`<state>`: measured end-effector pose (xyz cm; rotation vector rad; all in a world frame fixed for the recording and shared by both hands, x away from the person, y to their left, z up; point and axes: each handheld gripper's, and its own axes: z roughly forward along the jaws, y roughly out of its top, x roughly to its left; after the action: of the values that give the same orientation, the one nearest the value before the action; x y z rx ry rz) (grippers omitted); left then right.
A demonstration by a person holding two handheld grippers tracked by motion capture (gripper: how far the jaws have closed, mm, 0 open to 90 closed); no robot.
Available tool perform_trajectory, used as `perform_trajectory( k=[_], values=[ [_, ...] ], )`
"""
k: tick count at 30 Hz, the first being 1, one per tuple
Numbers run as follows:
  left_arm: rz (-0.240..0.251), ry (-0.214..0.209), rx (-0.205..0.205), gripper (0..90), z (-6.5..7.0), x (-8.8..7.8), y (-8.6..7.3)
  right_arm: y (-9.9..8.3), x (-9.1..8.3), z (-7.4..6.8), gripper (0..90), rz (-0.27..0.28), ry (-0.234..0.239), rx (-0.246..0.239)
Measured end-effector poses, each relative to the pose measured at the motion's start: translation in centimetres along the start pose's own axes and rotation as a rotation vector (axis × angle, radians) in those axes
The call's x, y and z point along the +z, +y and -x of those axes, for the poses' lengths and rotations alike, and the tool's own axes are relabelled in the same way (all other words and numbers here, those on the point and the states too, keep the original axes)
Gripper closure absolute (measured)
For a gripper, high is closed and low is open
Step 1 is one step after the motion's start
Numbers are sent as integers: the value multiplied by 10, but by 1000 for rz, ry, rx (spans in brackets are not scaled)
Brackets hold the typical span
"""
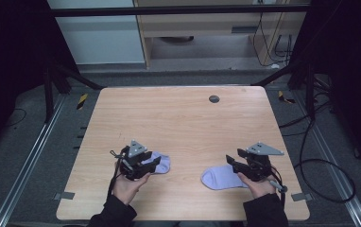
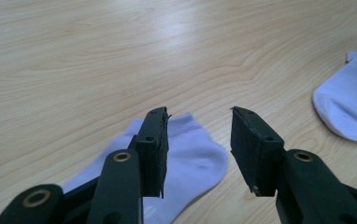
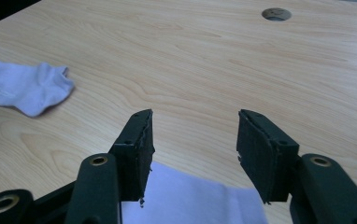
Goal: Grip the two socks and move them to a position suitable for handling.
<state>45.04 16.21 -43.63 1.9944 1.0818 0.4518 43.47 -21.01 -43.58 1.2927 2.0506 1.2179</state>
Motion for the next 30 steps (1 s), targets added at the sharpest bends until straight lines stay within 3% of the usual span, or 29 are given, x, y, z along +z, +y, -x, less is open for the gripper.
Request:
perform_trajectory(
  k=[8, 11, 19, 25, 30],
  values=[
    [-22, -39, 56, 552, 36, 26, 6, -24, -13, 25, 473, -45, -87, 1],
    [-21, -62, 62, 554, 50, 36, 9, -33, -16, 31, 509, -74, -93, 24],
    [-43, -96, 116, 555, 84, 59, 13, -50, -12, 41, 538, -149, -105, 26],
    [-79, -110, 150, 580, 102, 77, 7, -61, -5, 52, 569, -201, -106, 56],
    [-105, -129, 156, 588, 113, 90, 1, -63, -1, 52, 591, -217, -96, 52]
  ],
)
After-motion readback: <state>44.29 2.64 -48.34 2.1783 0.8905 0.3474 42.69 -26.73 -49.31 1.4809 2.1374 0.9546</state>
